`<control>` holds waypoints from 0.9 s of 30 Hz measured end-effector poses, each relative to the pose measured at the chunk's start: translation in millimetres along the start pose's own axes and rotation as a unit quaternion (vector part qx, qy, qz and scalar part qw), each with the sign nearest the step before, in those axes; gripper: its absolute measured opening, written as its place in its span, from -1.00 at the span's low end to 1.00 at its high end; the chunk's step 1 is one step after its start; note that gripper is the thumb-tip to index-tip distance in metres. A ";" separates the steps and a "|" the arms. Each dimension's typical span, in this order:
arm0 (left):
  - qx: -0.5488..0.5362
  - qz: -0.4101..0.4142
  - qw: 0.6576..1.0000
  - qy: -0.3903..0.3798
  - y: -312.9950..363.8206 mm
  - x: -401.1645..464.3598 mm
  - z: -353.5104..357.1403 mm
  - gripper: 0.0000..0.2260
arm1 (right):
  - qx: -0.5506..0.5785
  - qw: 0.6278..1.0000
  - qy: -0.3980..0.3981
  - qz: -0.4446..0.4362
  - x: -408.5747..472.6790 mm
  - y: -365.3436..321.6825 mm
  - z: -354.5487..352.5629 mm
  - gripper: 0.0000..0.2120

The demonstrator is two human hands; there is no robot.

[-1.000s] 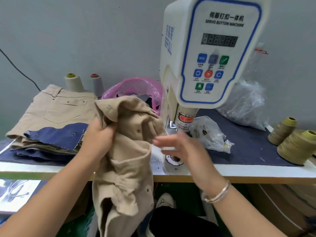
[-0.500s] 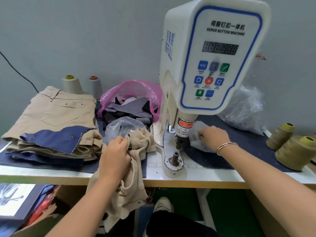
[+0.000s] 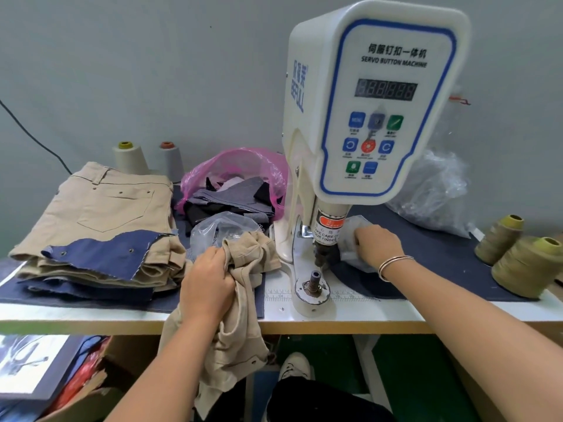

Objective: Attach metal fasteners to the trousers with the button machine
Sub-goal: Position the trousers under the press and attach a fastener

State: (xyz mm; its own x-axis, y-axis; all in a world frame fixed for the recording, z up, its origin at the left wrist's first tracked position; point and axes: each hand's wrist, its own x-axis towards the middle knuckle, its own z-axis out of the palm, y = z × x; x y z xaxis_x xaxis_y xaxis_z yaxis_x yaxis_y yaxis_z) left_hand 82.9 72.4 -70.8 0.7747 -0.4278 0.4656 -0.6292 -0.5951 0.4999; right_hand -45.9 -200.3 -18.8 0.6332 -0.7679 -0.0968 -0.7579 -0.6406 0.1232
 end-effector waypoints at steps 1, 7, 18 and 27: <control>0.000 0.000 1.000 -0.001 -0.3 0.0 0.5 -0.90 | 0.018 1.000 0.010 0.003 -1.0 1.9 0.3 -0.78; -0.009 -0.009 1.000 0.000 -3.1 -0.1 3.6 -0.88 | 0.059 0.998 0.036 -0.001 -4.0 9.2 3.8 -0.77; -0.007 -0.006 1.000 0.003 -6.2 0.4 6.8 -0.85 | 0.575 0.798 0.163 0.080 -40.8 19.6 22.0 -0.80; -0.007 -0.002 1.000 0.007 -7.1 -0.1 6.1 -0.84 | 0.794 0.604 -0.032 0.064 -123.9 -52.3 19.4 -0.86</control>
State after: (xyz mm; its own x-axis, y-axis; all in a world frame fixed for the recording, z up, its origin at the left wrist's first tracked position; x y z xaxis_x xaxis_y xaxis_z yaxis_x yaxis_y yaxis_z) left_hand 87.7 72.5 -78.9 0.7765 -0.4154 0.4738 -0.6266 -0.5876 0.5119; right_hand -87.8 -71.7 -32.4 0.5855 -0.7769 -0.2313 -0.0279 0.2659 -0.9636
